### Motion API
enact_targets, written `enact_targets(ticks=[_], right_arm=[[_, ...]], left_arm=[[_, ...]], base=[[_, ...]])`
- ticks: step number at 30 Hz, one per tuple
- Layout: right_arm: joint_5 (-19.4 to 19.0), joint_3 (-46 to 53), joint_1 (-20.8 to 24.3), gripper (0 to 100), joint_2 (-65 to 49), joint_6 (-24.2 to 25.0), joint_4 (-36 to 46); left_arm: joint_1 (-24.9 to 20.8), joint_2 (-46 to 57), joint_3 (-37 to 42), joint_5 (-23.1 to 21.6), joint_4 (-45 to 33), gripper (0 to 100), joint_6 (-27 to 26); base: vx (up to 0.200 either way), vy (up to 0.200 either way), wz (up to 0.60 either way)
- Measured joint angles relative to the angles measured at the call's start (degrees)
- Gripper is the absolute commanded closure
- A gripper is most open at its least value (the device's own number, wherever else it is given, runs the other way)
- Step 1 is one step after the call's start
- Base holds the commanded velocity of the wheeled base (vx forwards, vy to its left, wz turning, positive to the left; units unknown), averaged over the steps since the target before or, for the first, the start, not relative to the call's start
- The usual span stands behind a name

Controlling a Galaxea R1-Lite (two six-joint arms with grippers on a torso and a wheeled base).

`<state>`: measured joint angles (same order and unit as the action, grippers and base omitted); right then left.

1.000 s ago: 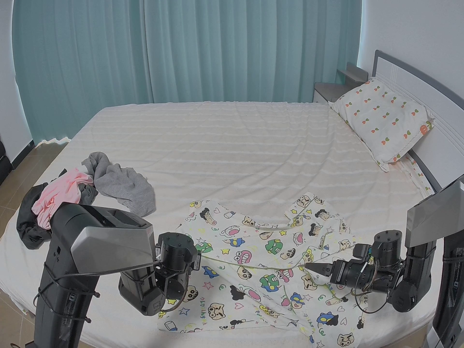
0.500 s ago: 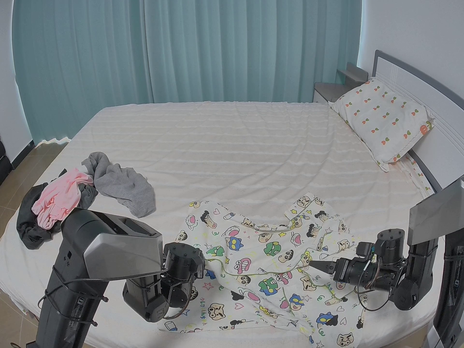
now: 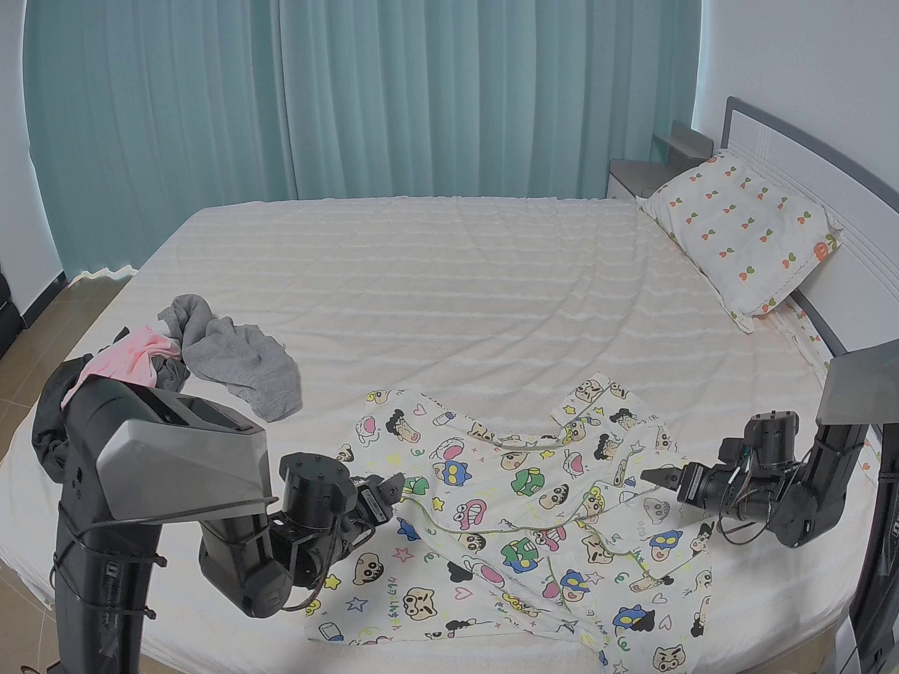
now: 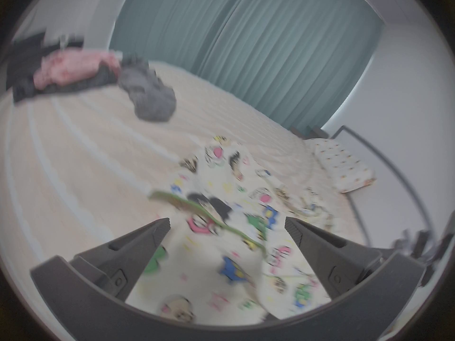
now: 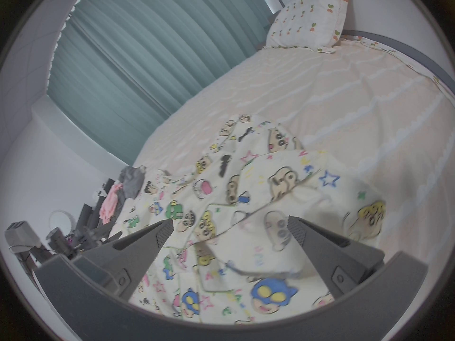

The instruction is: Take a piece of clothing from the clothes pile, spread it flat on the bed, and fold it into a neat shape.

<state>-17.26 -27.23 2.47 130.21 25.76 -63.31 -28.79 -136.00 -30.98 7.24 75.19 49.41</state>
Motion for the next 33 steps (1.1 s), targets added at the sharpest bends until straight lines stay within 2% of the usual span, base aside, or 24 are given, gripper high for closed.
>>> enact_targets(ticks=[5, 7, 9, 15, 23, 28, 32, 33], right_arm=[[-2.19, -10.41, -4.36, 0, 0.57, -4.14, 11.17], [-2.77, -13.47, -5.85, 0, 0.96, -5.29, 14.95], [-3.32, -17.14, -7.20, 0, 1.40, -6.41, 20.11], [-4.39, -26.12, -9.89, 0, 3.19, -9.56, 29.34], [-5.58, -32.93, -11.26, 0, 8.30, -11.07, 34.05], [-8.17, -34.43, -11.37, 0, 9.92, -12.50, 38.40], [-8.55, -34.69, -11.04, 0, 10.58, -14.13, 39.63], [-8.74, -34.72, -10.91, 100, 10.67, -14.35, 39.99]], left_arm=[[1.23, 4.50, 5.29, -13.40, 2.54, 0, 9.72], [1.95, 5.95, 7.14, -17.23, 4.01, 0, 11.19], [2.54, 6.86, 8.68, -19.22, 5.72, 0, 12.09], [3.25, 6.84, 11.89, -20.50, 13.39, 0, 13.06], [3.28, 5.53, 13.42, -20.50, 13.76, 0, 13.04], [3.15, 5.12, 13.56, -20.43, 13.79, 0, 12.86], [2.95, 4.80, 13.51, -19.49, 13.79, 0, 12.73], [2.86, 4.72, 13.51, -19.36, 13.79, 0, 12.73]], base=[[0.000, 0.000, 0.00], [0.000, 0.000, 0.00], [0.000, 0.000, 0.00], [0.000, 0.000, 0.00], [0.000, 0.000, 0.00], [0.000, 0.000, 0.00], [0.000, 0.000, 0.00], [0.000, 0.000, 0.00]])
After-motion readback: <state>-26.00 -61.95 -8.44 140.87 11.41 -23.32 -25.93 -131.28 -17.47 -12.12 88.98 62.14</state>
